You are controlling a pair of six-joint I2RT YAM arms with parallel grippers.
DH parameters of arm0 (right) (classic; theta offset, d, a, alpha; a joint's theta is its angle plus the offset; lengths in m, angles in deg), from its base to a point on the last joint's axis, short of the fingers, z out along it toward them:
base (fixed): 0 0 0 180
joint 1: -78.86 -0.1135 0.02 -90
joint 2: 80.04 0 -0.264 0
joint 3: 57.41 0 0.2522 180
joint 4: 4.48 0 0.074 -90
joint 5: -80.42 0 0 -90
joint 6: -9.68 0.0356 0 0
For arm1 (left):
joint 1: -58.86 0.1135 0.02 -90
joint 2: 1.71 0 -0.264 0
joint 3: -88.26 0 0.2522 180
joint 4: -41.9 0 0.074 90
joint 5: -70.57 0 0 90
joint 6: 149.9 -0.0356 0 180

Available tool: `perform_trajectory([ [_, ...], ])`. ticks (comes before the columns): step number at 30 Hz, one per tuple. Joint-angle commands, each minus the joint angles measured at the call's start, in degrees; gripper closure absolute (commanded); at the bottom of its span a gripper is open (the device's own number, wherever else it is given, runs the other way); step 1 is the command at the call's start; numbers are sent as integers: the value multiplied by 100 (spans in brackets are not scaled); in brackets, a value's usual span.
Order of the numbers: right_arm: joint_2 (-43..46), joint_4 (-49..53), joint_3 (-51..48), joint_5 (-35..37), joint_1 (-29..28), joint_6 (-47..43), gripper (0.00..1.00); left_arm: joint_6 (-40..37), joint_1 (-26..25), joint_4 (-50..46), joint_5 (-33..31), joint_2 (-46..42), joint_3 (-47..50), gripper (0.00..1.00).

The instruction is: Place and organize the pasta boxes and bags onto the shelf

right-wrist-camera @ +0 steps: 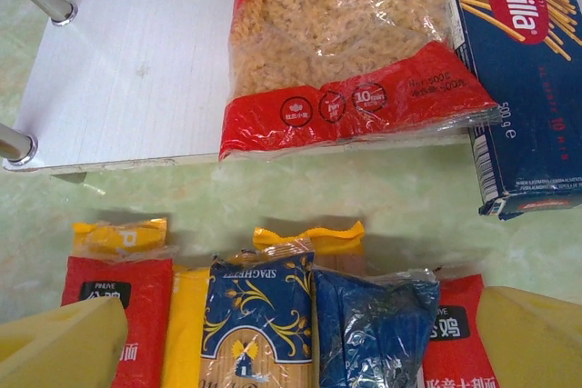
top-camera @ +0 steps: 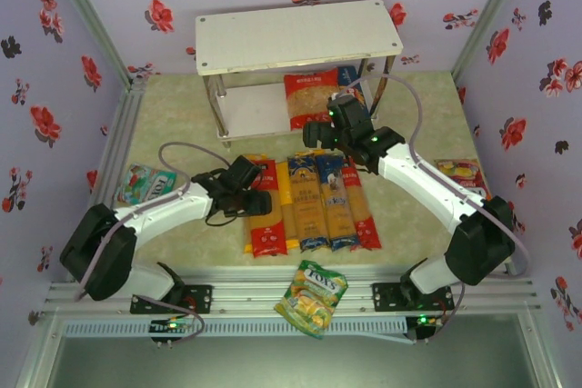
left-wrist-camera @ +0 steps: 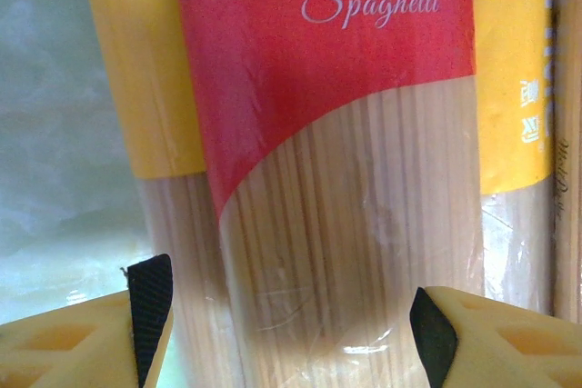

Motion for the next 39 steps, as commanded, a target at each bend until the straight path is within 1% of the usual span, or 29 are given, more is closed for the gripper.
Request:
perform_trajectory([
  [1,158,-80,-108,-44,72,42,1,62,-39,43,121,141,-204,28],
  [8,174,-64,-143,-59,140,55,1,-8,-44,130,263,448,-248,31],
  [10,163,-50,-143,-70,149,68,1,-10,-50,153,323,530,-265,34],
  [15,187,-23,-128,-97,158,81,1,-28,-42,223,456,607,-283,47],
  [18,252,-37,-133,-72,162,103,1,-35,-11,232,567,601,-258,57],
  [21,310,-35,-126,-53,164,111,1,-35,47,215,664,520,-230,74],
  [24,354,-27,-124,-36,159,153,1,-13,168,215,763,416,-213,99],
  [29,439,-22,-130,-55,158,201,1,56,399,345,939,122,-186,100],
  [33,491,-27,-142,-73,159,192,1,82,733,492,1214,-232,-255,100],
  [39,453,-12,-97,-86,149,214,1,-304,1278,416,1504,-484,-904,100],
])
